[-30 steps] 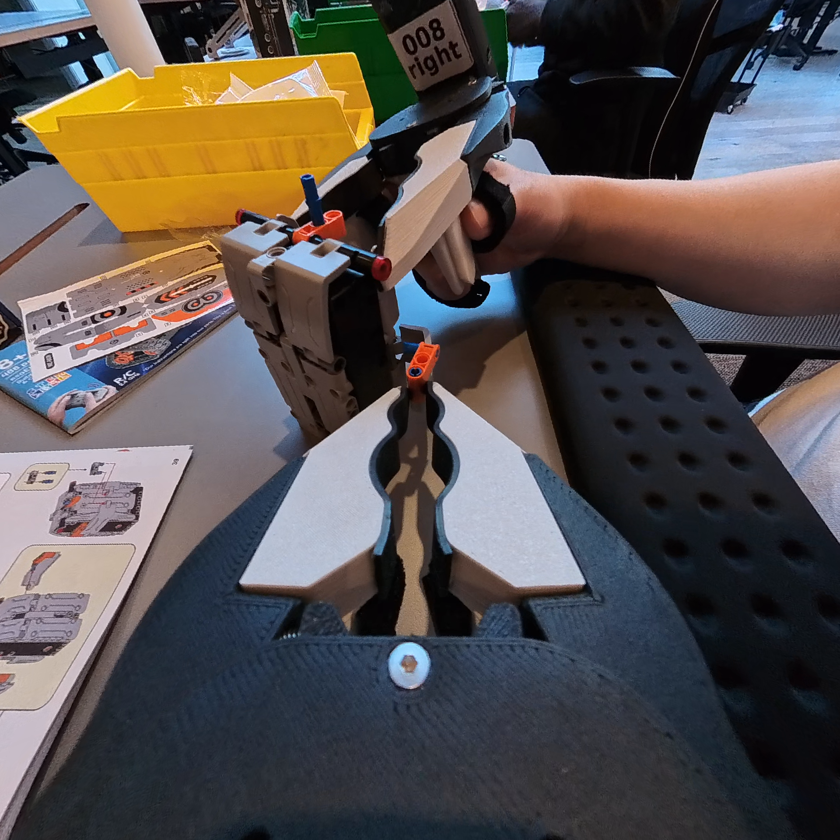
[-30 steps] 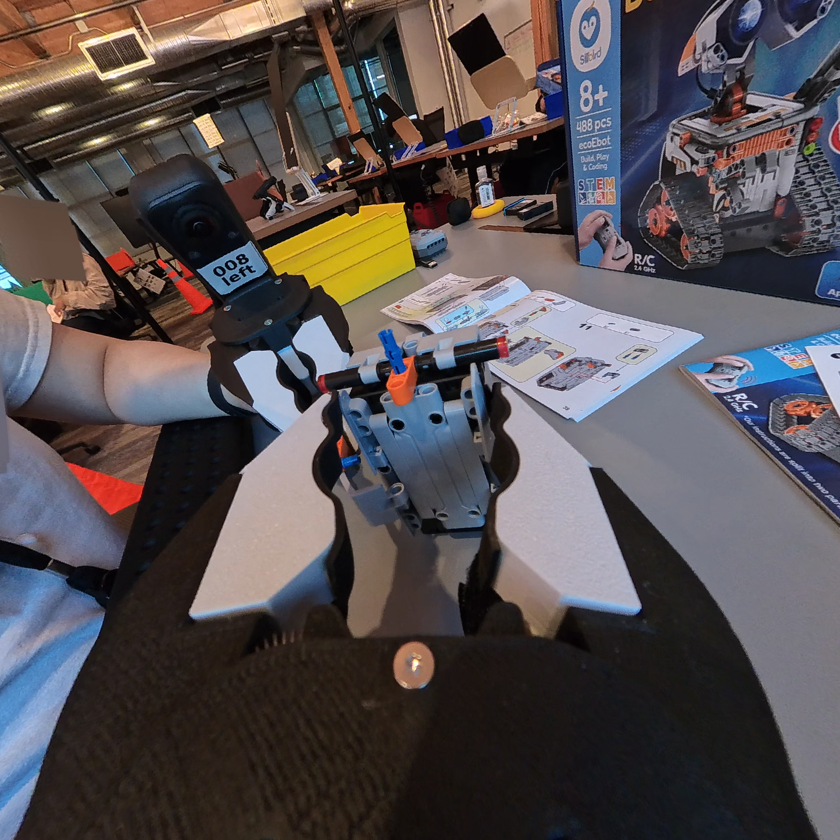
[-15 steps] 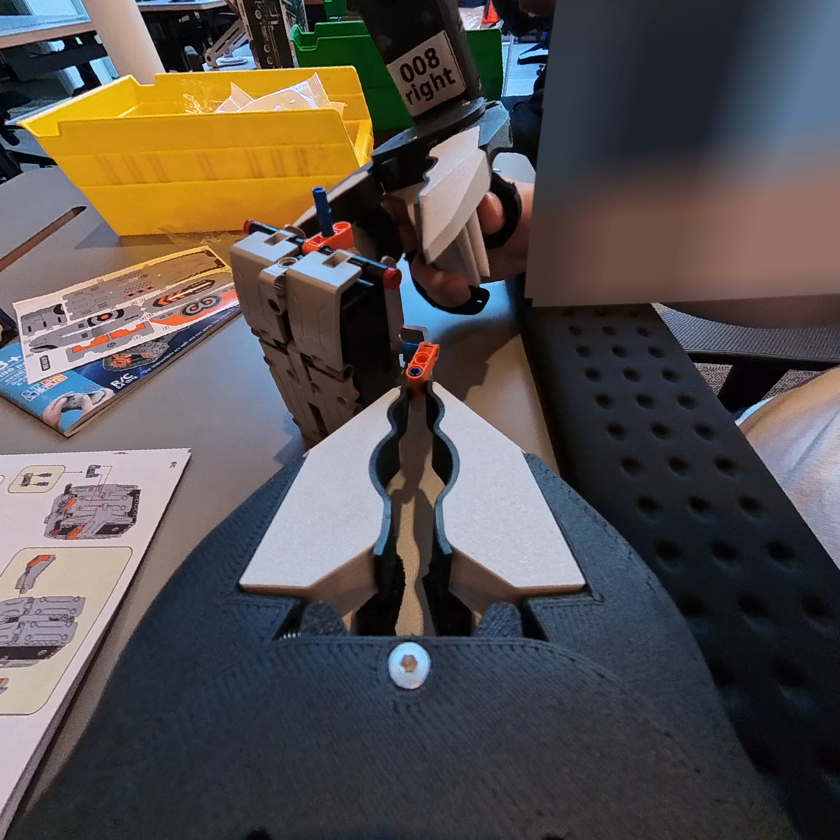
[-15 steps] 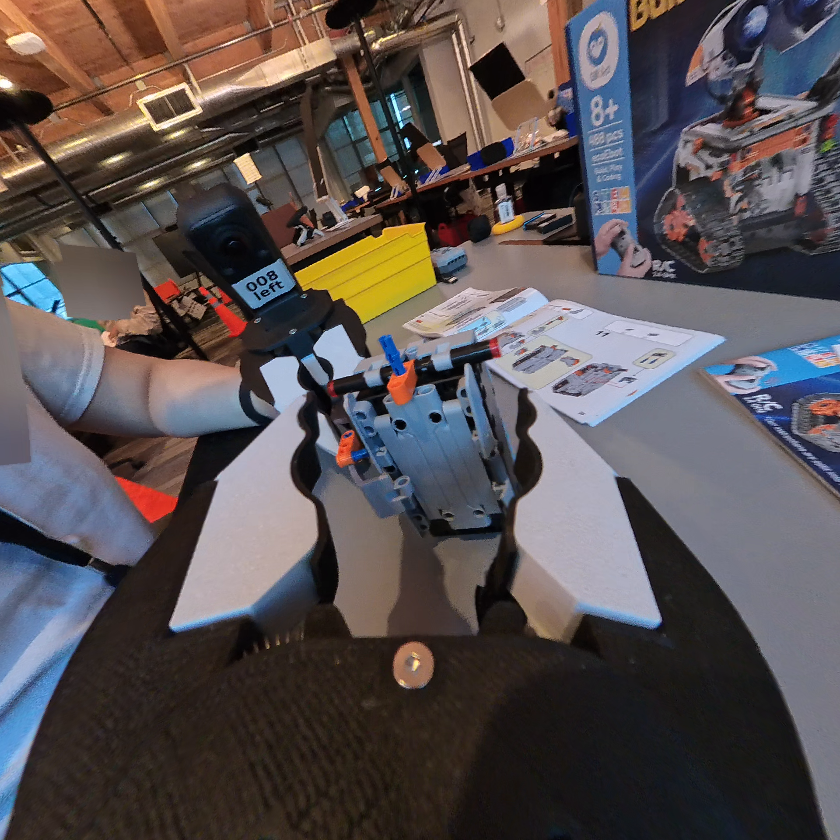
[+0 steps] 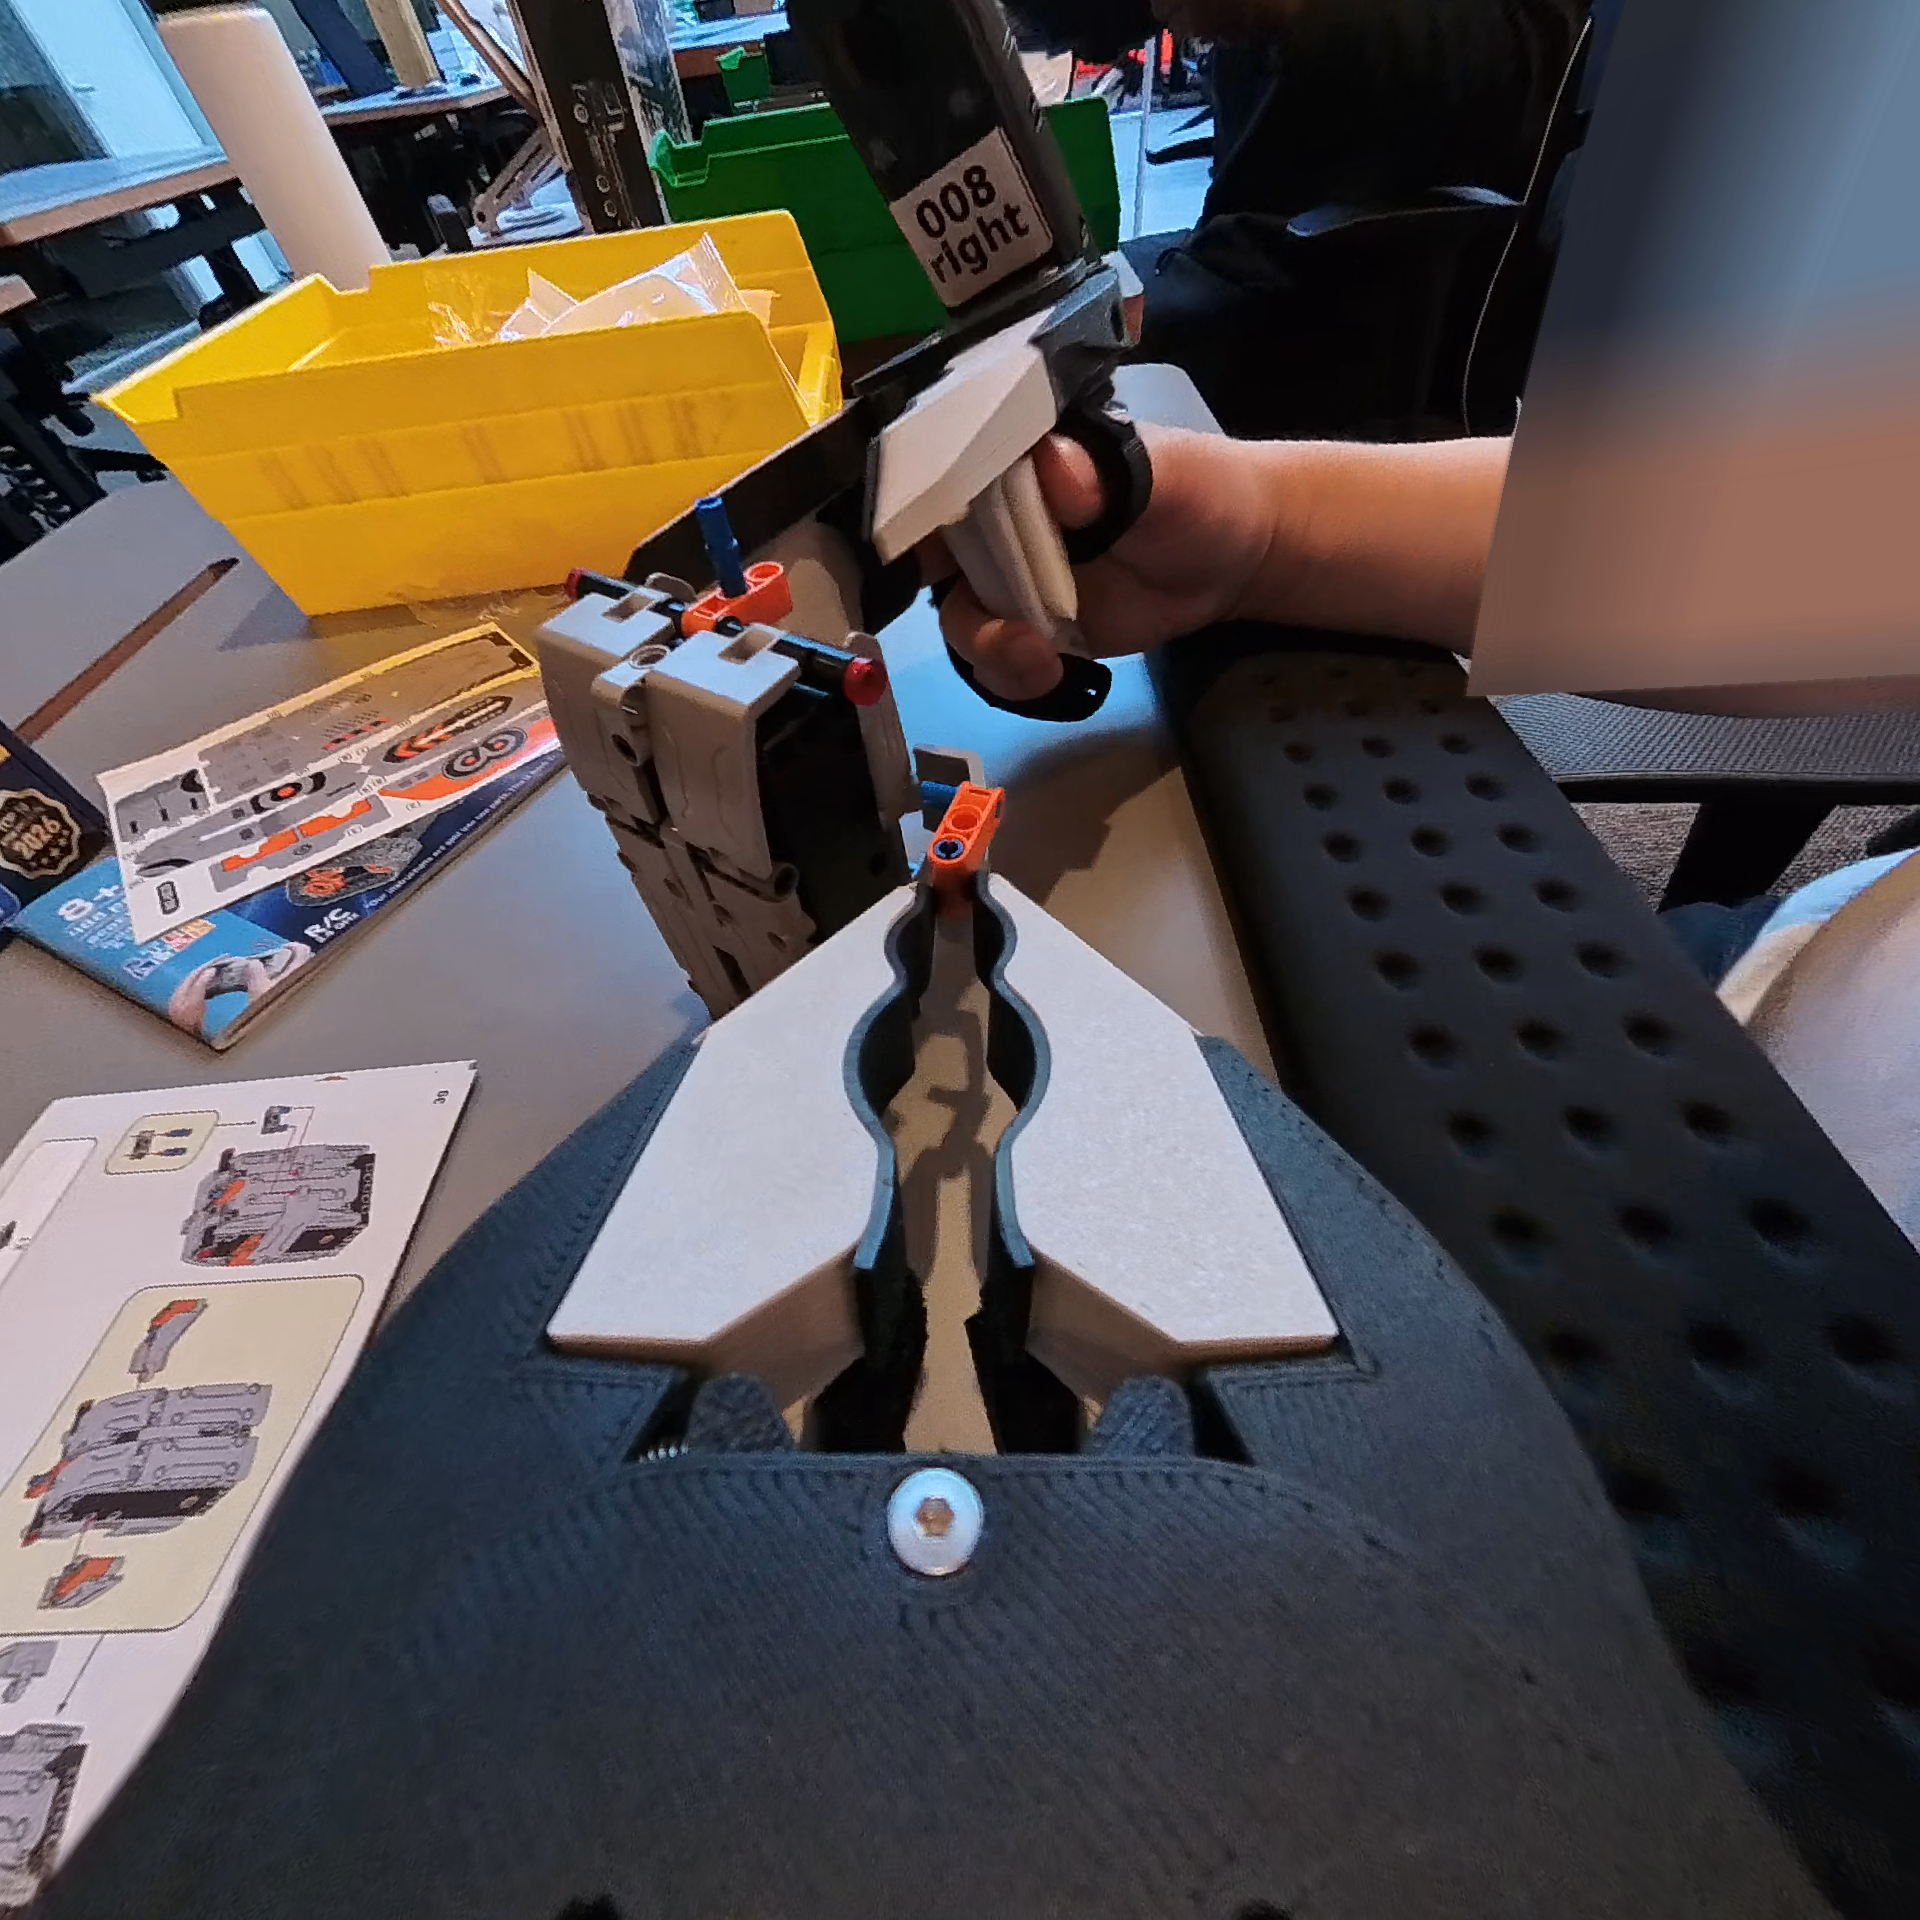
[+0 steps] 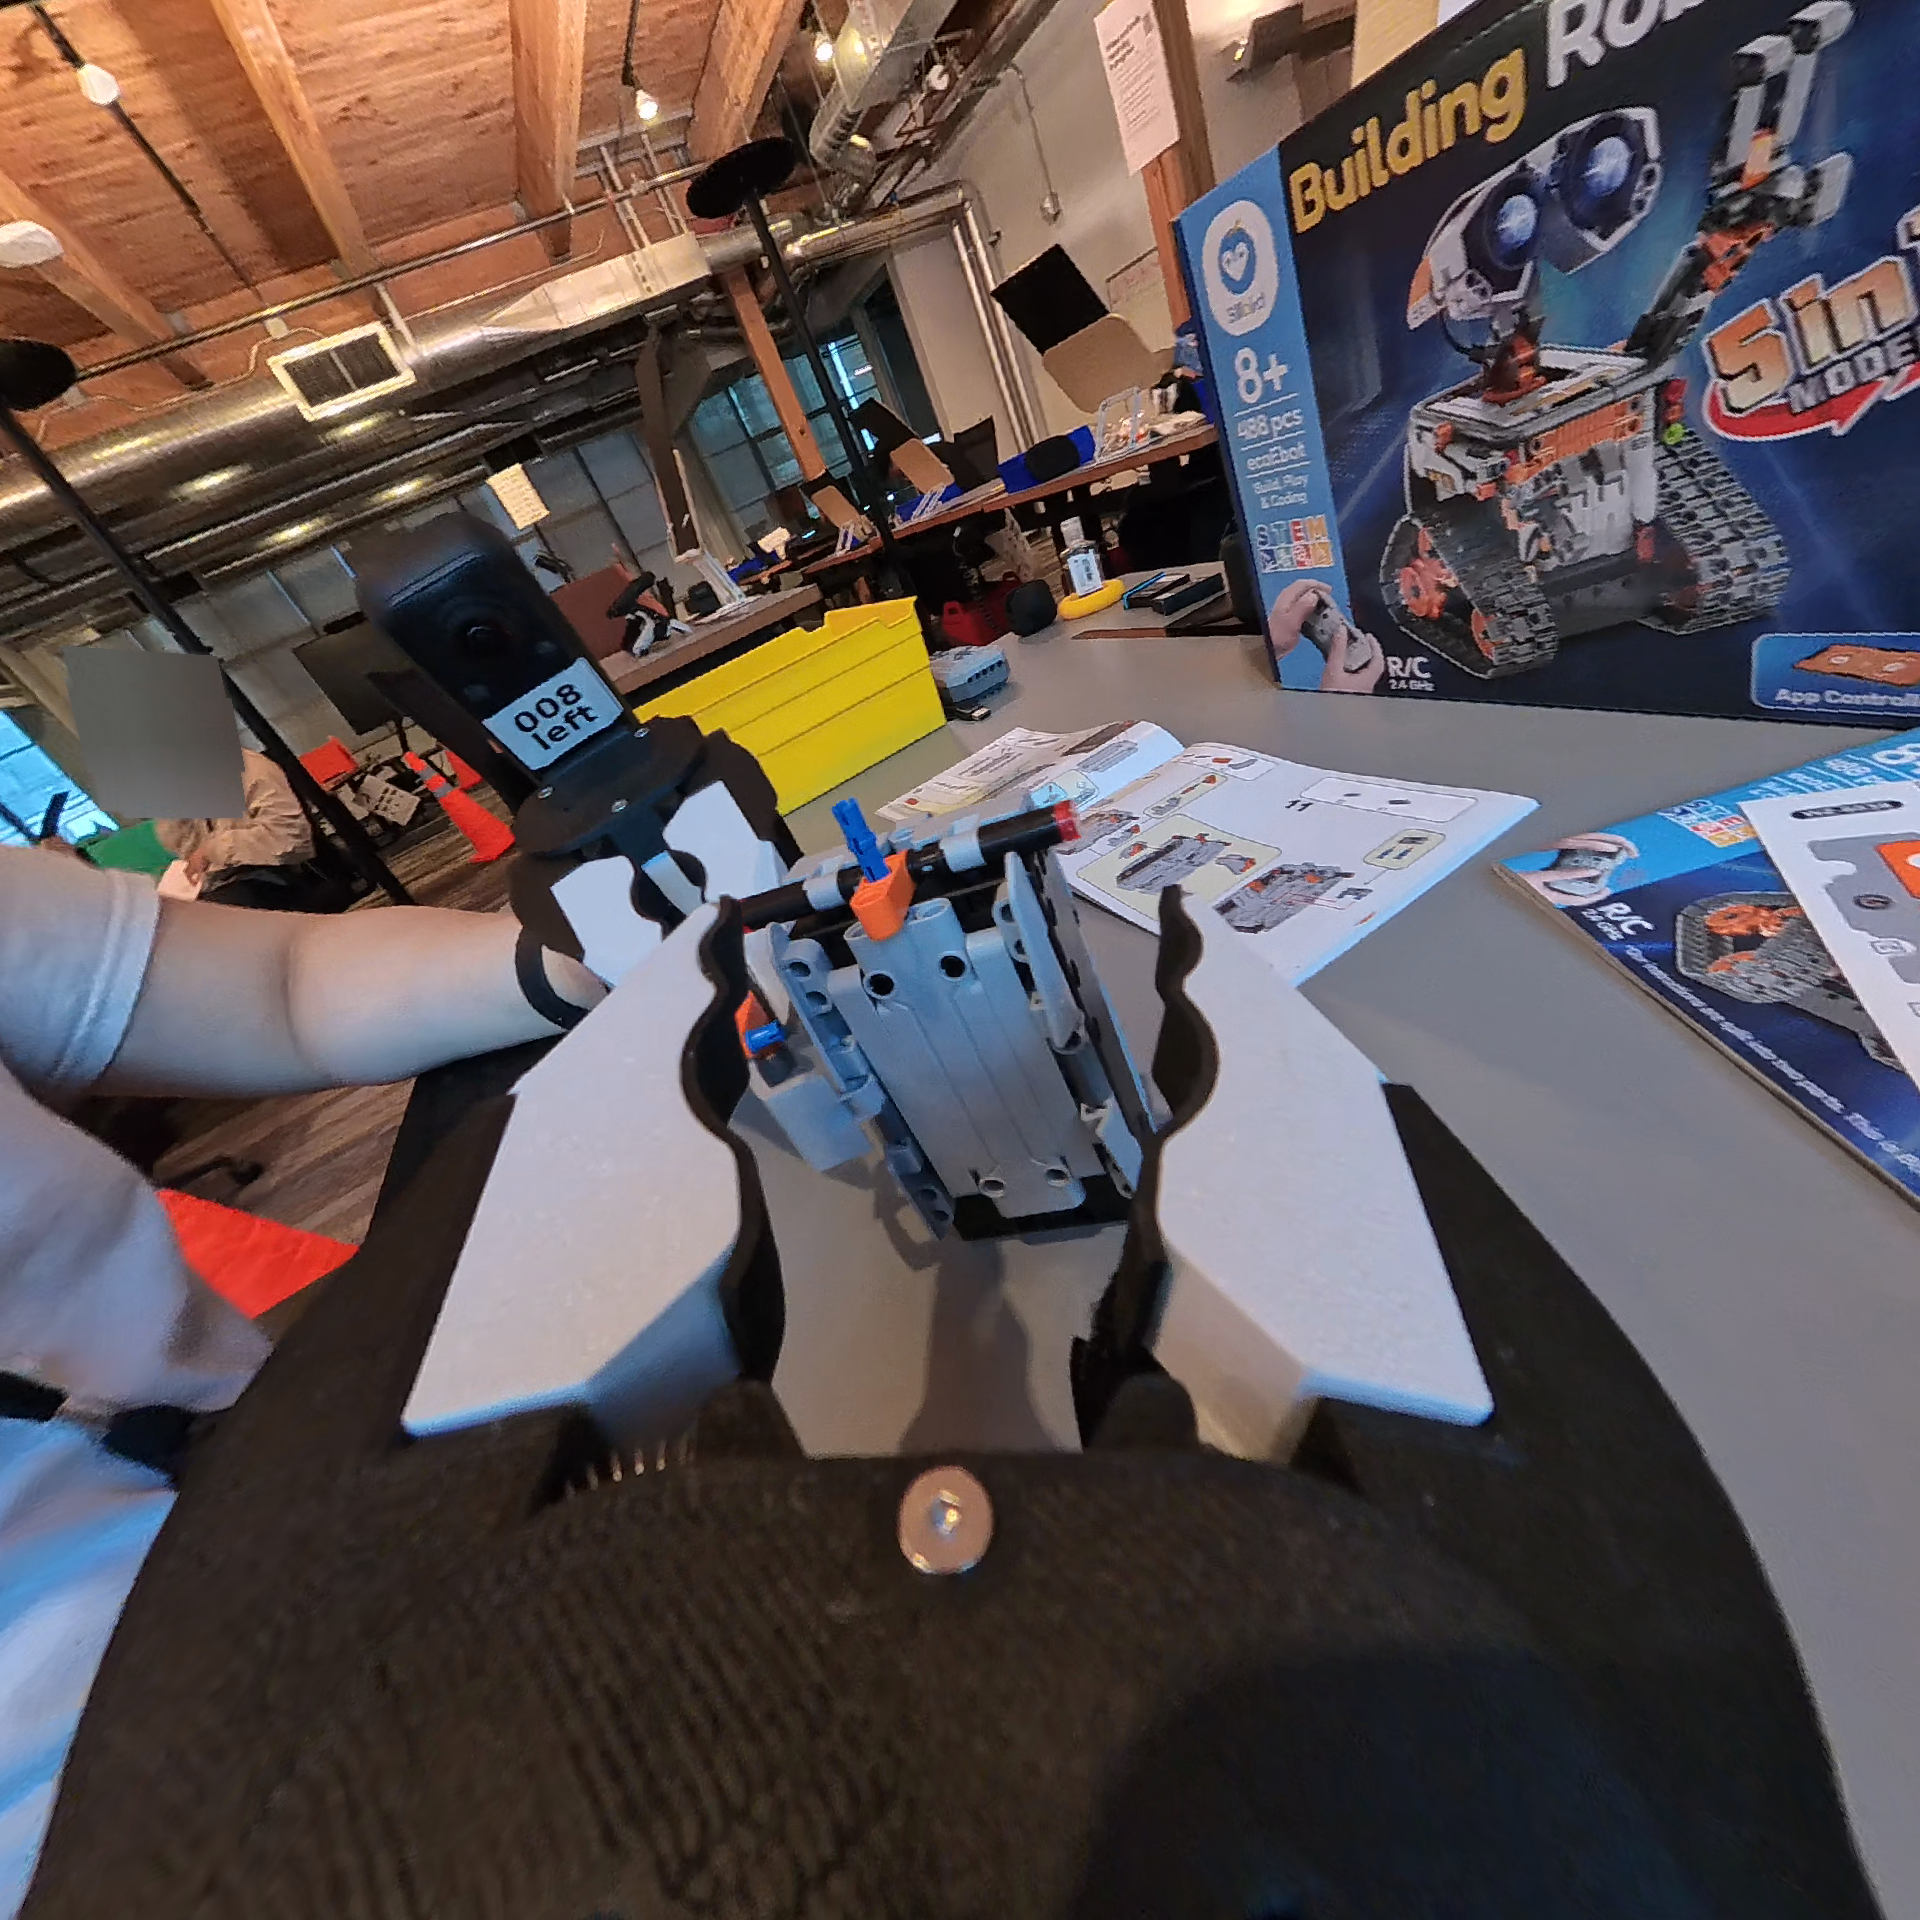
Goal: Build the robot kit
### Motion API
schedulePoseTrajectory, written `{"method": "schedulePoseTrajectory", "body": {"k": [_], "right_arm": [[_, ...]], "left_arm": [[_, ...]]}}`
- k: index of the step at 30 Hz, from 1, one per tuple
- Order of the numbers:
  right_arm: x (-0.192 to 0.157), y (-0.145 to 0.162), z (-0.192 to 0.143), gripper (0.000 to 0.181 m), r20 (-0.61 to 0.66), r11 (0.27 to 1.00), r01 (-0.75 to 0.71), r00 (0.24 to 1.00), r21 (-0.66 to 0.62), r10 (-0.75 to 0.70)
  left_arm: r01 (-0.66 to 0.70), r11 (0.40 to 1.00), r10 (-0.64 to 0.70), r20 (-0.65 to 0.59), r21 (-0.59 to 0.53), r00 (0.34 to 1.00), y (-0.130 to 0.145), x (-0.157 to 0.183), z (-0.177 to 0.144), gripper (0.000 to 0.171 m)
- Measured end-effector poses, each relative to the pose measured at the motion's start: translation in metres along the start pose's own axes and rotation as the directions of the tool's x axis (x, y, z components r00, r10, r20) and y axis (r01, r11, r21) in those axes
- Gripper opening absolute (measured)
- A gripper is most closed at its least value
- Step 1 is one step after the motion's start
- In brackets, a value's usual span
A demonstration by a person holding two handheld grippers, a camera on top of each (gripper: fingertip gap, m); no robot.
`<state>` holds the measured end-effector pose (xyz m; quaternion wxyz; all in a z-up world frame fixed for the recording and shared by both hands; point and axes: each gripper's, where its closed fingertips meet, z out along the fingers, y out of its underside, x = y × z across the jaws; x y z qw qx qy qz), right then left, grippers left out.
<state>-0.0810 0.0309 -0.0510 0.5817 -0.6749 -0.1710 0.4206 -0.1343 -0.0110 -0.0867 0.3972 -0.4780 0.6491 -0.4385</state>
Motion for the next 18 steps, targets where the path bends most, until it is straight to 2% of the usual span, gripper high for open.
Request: {"method": "schedulePoseTrajectory", "body": {"k": [7, 11, 18], "right_arm": [[-0.003, 0.003, 0.0, 0.082, 0.012, 1.0, 0.008, 1.0, -0.01, -0.008], [-0.01, 0.009, 0.004, 0.094, 0.019, 0.998, 0.059, 0.998, -0.037, -0.058], [-0.009, 0.03, 0.016, 0.12, -0.022, 0.956, 0.239, 0.969, -0.17, -0.246]], "left_arm": [[0.006, 1.0, -0.006, 0.011, 0.008, 1.0, -0.001, -0.001, 0.001, 0.005], [0.017, 1.0, -0.017, 0.001, 0.008, 1.0, 0.0, -0.002, 0.002, 0.005], [0.066, 0.998, -0.065, -0.026, 0.017, 0.998, 0.004, -0.007, 0.002, 0.005]]}}
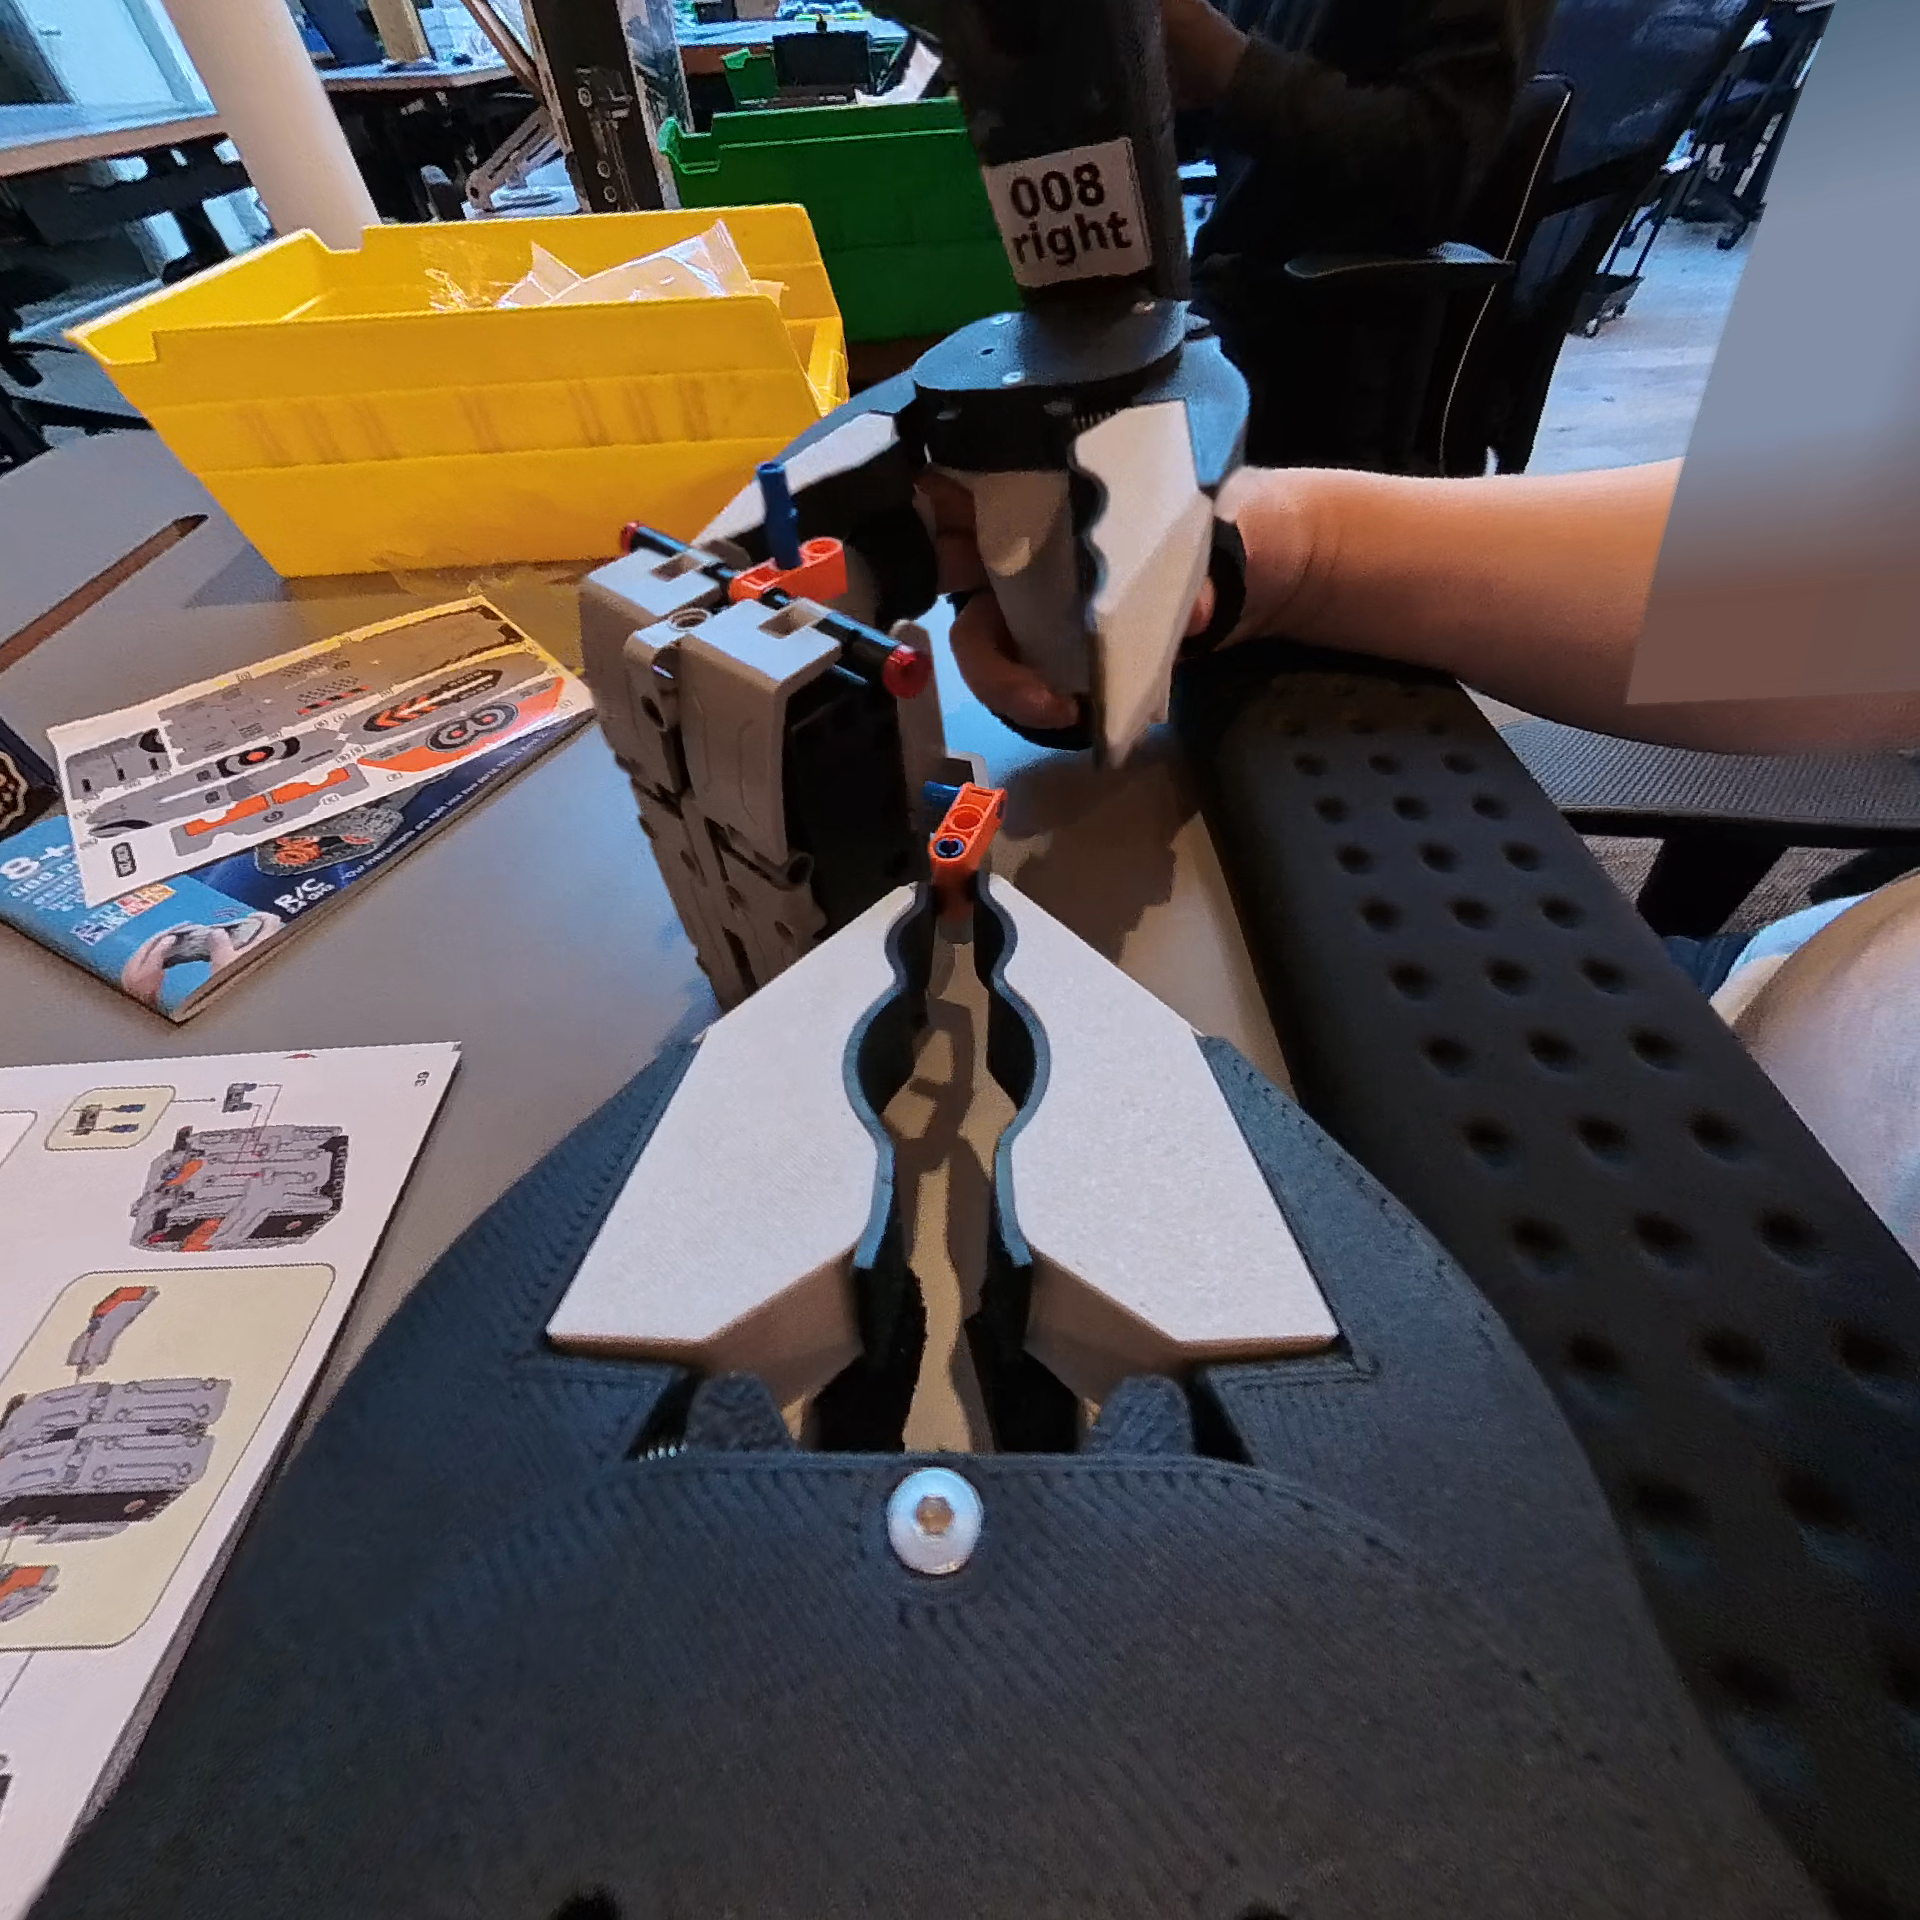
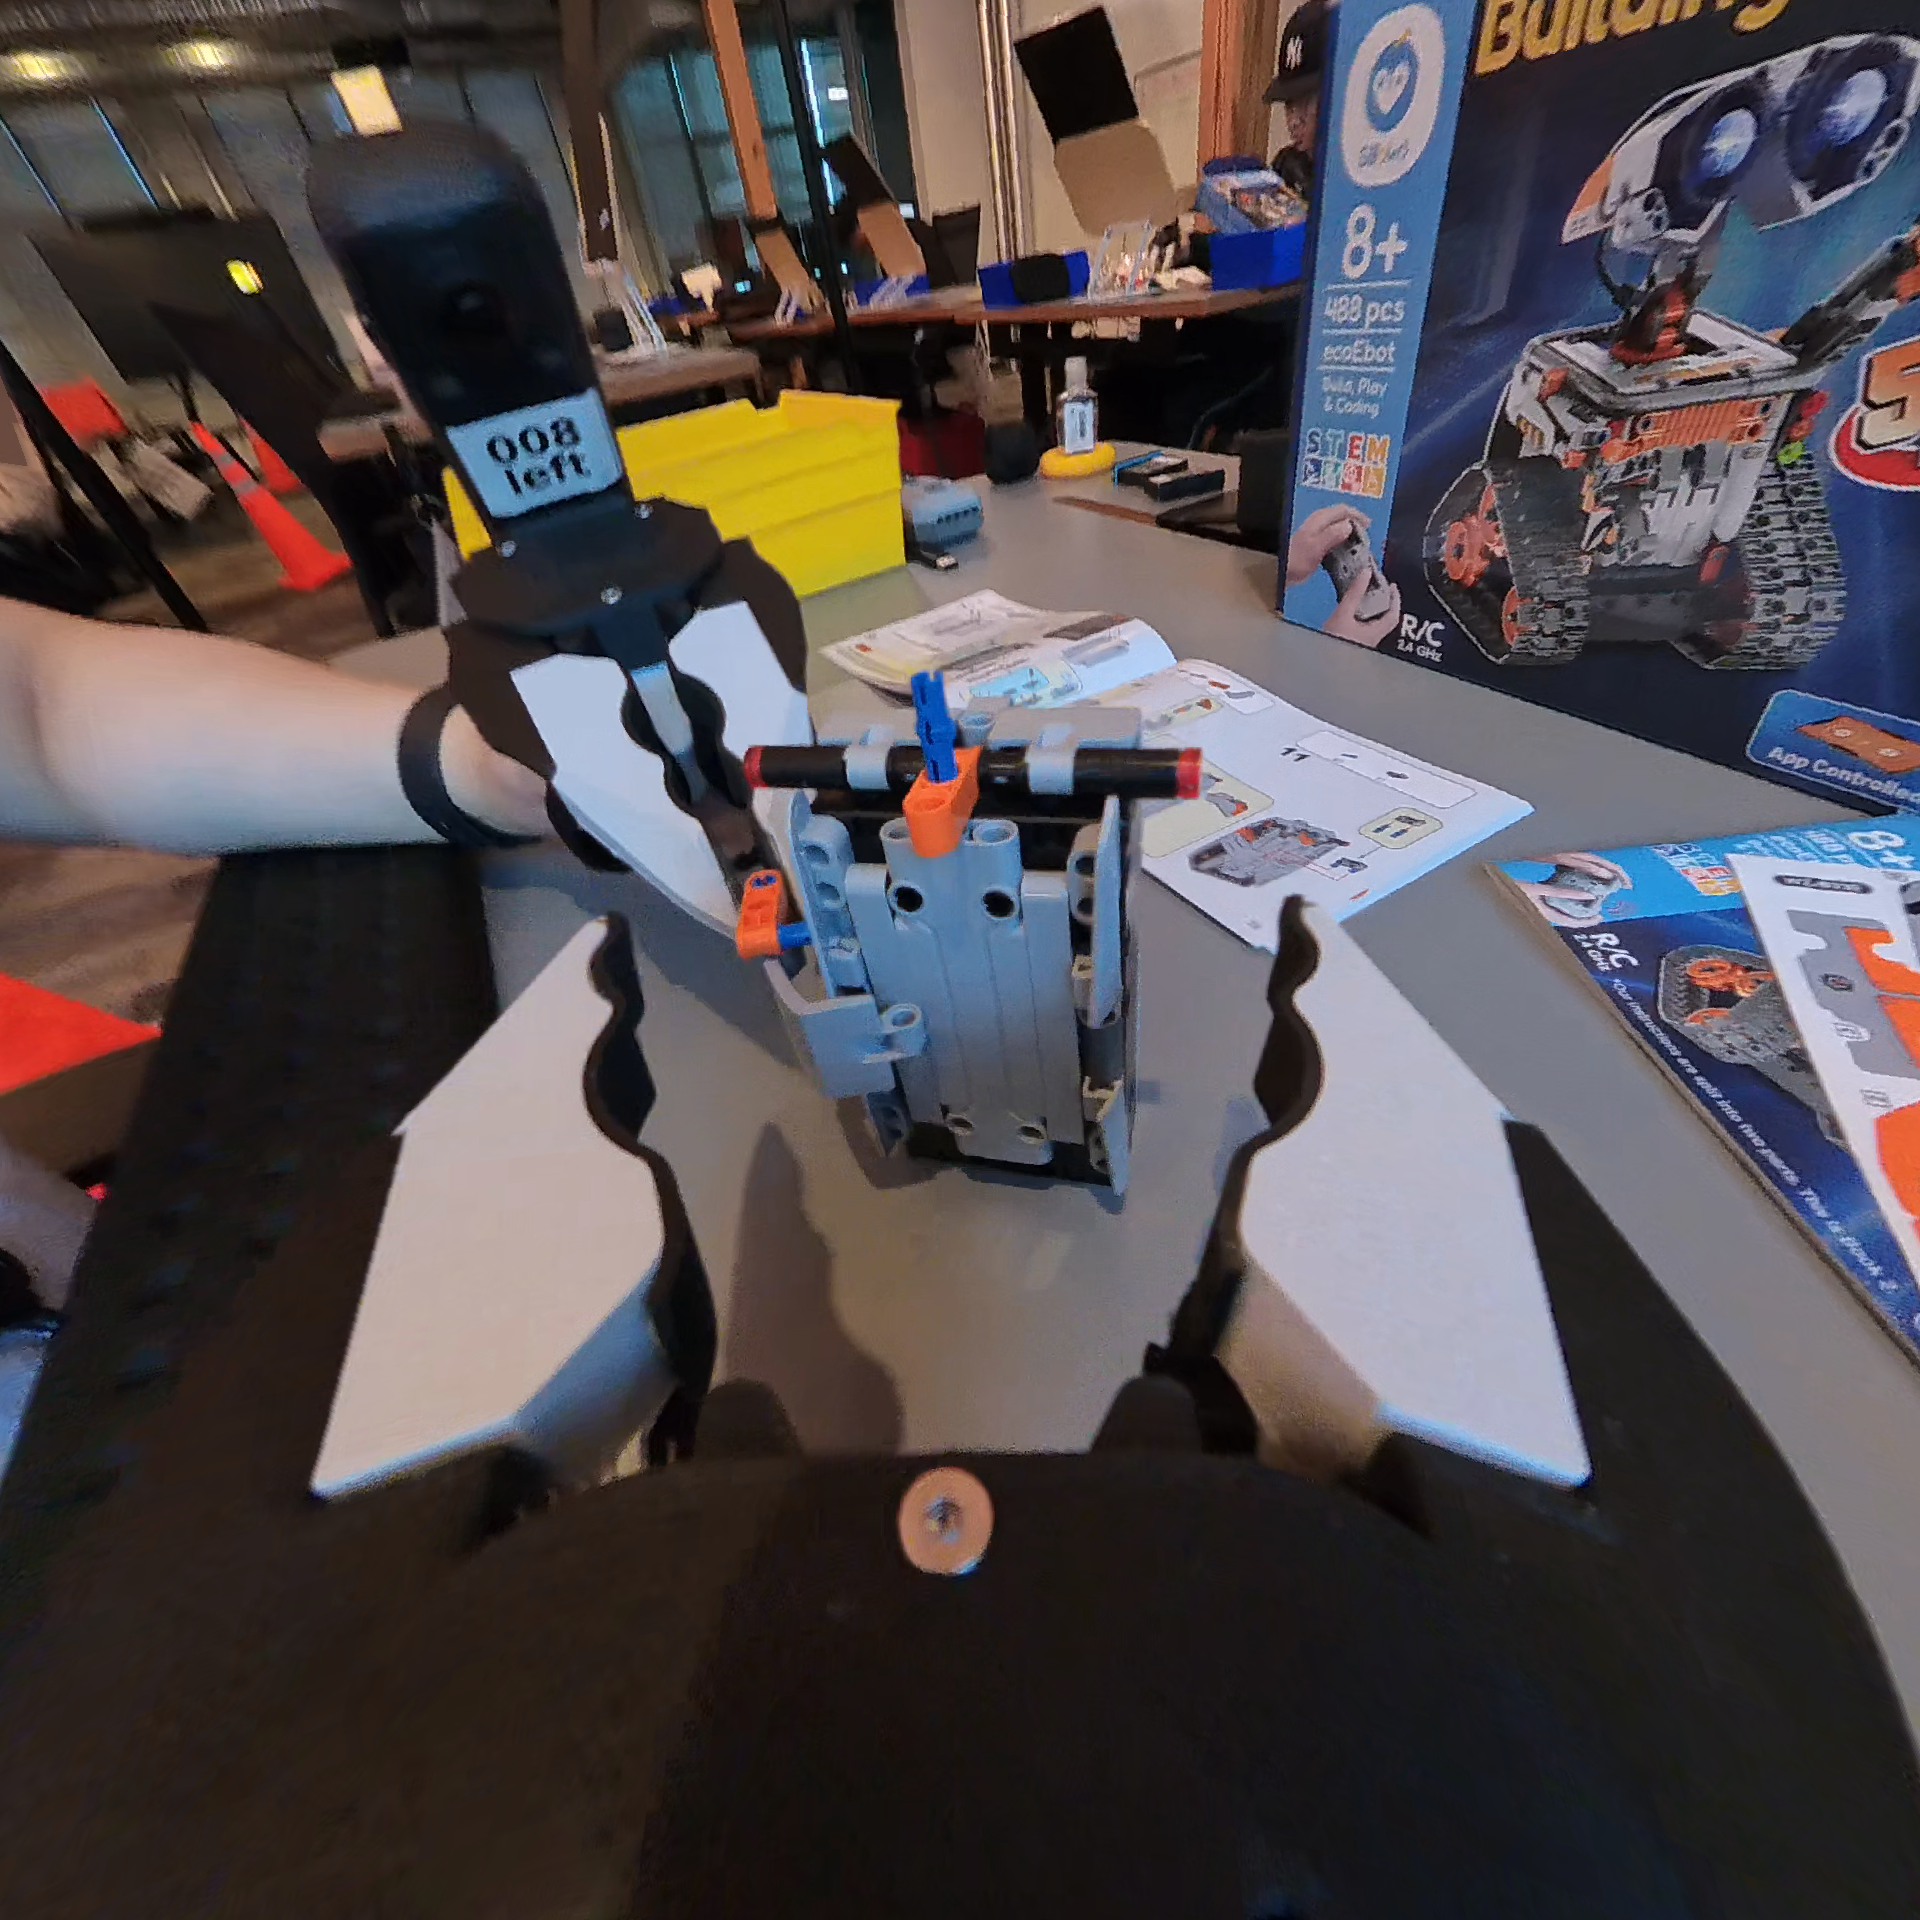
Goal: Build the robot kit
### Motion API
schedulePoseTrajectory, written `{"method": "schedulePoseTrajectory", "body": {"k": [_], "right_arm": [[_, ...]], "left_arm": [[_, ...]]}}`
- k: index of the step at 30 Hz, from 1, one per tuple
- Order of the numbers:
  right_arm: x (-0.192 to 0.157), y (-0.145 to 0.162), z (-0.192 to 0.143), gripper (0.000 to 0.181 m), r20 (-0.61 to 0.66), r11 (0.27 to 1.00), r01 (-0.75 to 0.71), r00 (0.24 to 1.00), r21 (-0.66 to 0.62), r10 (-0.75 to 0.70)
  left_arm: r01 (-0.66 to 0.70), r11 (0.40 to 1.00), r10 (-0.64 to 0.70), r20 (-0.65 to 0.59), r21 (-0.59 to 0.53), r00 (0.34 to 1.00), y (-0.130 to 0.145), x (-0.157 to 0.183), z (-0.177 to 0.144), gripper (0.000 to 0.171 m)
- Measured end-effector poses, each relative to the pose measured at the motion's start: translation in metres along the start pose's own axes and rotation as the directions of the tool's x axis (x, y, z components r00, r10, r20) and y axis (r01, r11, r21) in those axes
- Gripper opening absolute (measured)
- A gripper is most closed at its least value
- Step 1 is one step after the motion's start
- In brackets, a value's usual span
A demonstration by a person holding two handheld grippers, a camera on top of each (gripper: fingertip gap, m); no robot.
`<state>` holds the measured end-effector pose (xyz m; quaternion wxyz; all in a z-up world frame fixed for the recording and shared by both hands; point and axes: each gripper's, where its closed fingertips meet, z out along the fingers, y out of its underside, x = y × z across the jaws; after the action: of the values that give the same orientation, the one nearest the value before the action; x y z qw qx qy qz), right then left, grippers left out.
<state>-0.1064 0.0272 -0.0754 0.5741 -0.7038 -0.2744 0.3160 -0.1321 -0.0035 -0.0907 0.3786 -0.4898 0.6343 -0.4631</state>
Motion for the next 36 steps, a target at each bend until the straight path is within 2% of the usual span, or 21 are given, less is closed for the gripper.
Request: {"method": "schedulePoseTrajectory", "body": {"k": [4, 10, 11, 13, 17, 19, 21, 22, 31, 36], "right_arm": [[0.0, 0.002, 0.009, 0.129, 0.003, 0.999, 0.041, 0.999, -0.034, -0.041], [-0.008, -0.016, 0.018, 0.125, 0.079, 1.0, -0.004, 0.997, 0.003, 0.004], [-0.007, -0.02, 0.015, 0.122, 0.083, 1.0, -0.016, 0.996, 0.022, 0.014], [-0.002, -0.024, 0.008, 0.103, 0.098, 0.999, -0.016, 0.995, 0.029, 0.013], [0.003, -0.02, 0.006, 0.1, 0.11, 0.998, -0.056, 0.992, -0.027, 0.058], [-0.002, -0.016, 0.011, 0.094, 0.109, 0.998, -0.029, 0.993, -0.063, 0.036], [0.001, -0.005, 0.016, 0.075, 0.079, 0.992, 0.022, 0.997, -0.126, -0.012], [0.002, -0.002, 0.017, 0.073, 0.071, 0.99, 0.043, 0.997, -0.133, -0.034], [-0.001, -0.003, 0.011, 0.074, 0.196, 0.994, -0.06, 0.977, -0.096, 0.079], [-0.001, -0.003, 0.011, 0.073, 0.217, 0.995, -0.043, 0.974, -0.094, 0.063]], "left_arm": [[0.019, 1.0, -0.019, -0.034, 0.005, 0.999, 0.002, -0.002, 0.0, 0.005], [0.053, 0.998, -0.05, -0.087, 0.027, 0.995, 0.001, -0.003, 0.0, 0.005], [0.058, 0.998, -0.055, -0.092, 0.032, 0.994, 0.0, -0.003, -0.001, 0.005], [0.059, 0.998, -0.055, -0.103, 0.039, 0.993, -0.001, -0.002, -0.003, 0.005], [0.042, 0.999, -0.04, -0.121, 0.02, 0.992, 0.002, -0.002, -0.004, 0.005], [0.055, 0.998, -0.053, -0.134, 0.012, 0.99, 0.004, -0.003, -0.002, 0.005], [0.061, 0.998, -0.059, -0.139, 0.015, 0.989, 0.003, -0.004, -0.002, 0.005], [0.063, 0.998, -0.06, -0.14, 0.019, 0.988, 0.003, -0.005, -0.002, 0.005], [0.063, 0.998, -0.061, -0.135, 0.016, 0.989, 0.004, -0.005, -0.003, 0.005], [0.068, 0.997, -0.064, -0.146, 0.023, 0.987, 0.003, -0.006, -0.005, 0.005]]}}
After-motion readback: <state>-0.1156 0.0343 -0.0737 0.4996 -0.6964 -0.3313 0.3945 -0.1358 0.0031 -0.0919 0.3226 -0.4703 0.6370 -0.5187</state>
